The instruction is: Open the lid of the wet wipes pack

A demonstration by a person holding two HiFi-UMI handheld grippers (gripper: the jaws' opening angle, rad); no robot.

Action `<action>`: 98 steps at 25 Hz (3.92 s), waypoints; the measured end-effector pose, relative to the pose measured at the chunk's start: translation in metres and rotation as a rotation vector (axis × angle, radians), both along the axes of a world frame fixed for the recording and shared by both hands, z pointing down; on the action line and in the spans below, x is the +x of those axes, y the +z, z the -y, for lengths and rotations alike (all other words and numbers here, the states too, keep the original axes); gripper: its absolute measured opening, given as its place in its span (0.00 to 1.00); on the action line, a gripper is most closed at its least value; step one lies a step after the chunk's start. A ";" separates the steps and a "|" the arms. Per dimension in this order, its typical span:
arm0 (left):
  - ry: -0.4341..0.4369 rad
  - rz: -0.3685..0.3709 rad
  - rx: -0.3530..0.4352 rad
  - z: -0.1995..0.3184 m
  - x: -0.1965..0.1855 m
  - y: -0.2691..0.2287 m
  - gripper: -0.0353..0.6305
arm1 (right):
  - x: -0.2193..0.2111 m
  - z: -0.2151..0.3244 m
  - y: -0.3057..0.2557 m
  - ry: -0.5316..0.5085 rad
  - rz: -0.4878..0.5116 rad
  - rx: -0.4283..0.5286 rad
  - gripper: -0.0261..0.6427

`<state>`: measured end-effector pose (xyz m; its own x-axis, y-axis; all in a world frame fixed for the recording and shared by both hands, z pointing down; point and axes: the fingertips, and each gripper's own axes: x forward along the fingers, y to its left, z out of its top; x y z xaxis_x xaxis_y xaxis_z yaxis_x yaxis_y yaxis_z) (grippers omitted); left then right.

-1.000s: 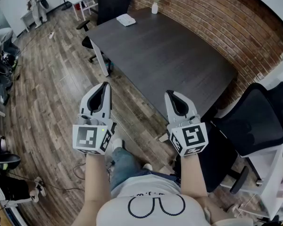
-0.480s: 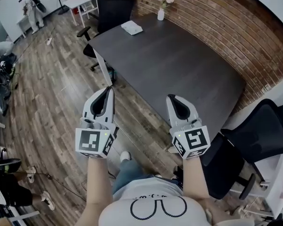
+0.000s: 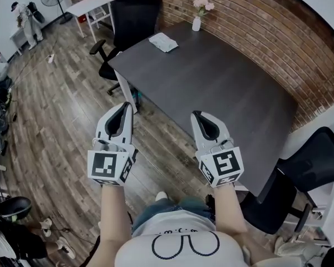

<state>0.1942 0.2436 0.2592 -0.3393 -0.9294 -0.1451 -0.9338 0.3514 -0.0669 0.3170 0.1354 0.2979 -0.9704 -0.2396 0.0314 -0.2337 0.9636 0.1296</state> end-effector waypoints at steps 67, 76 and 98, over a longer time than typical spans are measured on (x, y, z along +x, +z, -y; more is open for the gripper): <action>0.790 -0.125 -0.467 0.482 -0.545 0.187 0.13 | -0.525 0.379 0.125 0.586 -0.215 -0.211 0.11; 0.917 -0.143 -0.610 0.530 -0.537 0.253 0.16 | -0.568 0.424 0.181 0.494 -0.371 -0.261 0.21; 0.967 -0.196 -0.809 0.568 -0.523 0.336 0.16 | -0.597 0.458 0.286 0.242 -0.751 -0.142 0.33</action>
<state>-0.3291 -0.3244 0.5948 0.5705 -0.6084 0.5517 -0.8041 -0.5506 0.2244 -0.2803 -0.3226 0.5841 -0.5994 -0.3853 0.7017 -0.3372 0.9165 0.2152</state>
